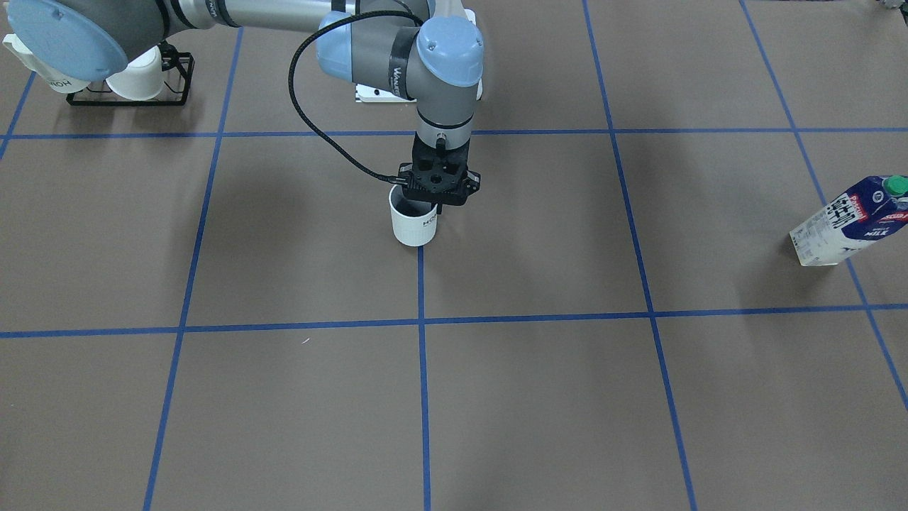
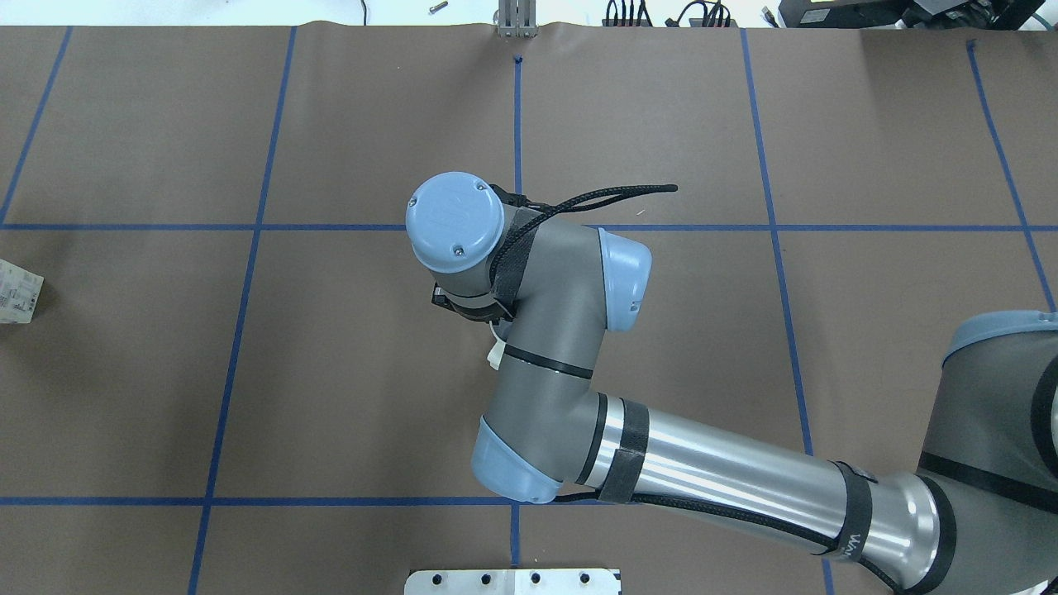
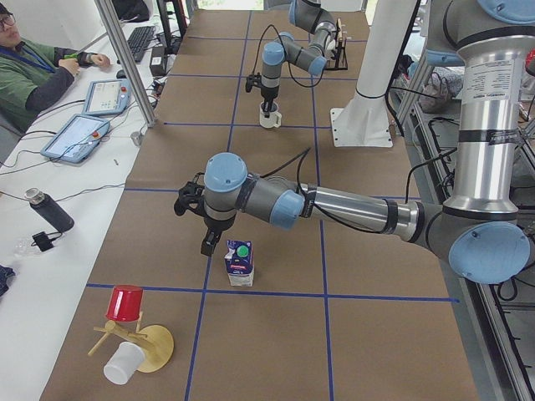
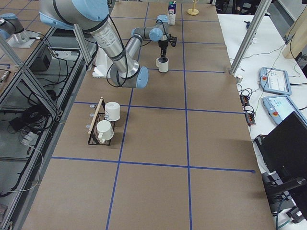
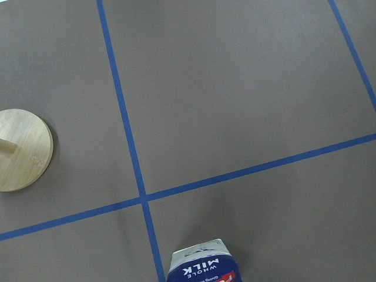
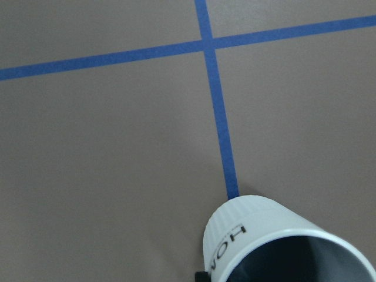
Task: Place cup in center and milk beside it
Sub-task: 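Carry the white mug with the right gripper to the table's center square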
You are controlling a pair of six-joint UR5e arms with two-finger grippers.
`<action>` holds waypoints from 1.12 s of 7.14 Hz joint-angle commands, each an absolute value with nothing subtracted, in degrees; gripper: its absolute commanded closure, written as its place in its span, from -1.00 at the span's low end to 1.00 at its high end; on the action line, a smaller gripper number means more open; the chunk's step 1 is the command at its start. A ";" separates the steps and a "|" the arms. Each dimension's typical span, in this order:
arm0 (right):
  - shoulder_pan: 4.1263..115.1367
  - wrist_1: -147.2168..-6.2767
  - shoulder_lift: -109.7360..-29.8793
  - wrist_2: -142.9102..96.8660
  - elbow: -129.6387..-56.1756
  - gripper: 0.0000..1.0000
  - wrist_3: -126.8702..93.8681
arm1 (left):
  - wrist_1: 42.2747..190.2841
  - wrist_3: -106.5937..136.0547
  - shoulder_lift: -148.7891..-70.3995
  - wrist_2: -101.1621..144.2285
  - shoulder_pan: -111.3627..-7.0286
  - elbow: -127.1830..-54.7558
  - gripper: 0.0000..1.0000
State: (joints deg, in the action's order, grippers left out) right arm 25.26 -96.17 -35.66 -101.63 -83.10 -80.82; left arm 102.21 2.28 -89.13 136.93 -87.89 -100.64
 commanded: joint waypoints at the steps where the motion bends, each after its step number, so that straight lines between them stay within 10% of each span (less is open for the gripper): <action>1: 25.05 -94.31 -35.59 -101.60 -82.00 -0.39 -81.82 | 102.22 2.29 -89.12 136.93 -87.89 -100.63 -1.00; 2: 24.87 -94.39 -35.42 -100.99 -82.26 -0.99 -81.74 | 102.22 2.29 -89.12 136.93 -87.89 -100.72 -1.00; 8: 52.31 -100.37 -40.74 -121.07 -88.94 -1.00 -50.91 | 103.36 2.28 -87.45 137.02 -87.89 -101.69 -1.00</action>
State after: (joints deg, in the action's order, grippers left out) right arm 43.79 -100.03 -37.21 -115.29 -88.71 -62.12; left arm 103.19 2.23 -87.76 136.95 -87.89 -101.20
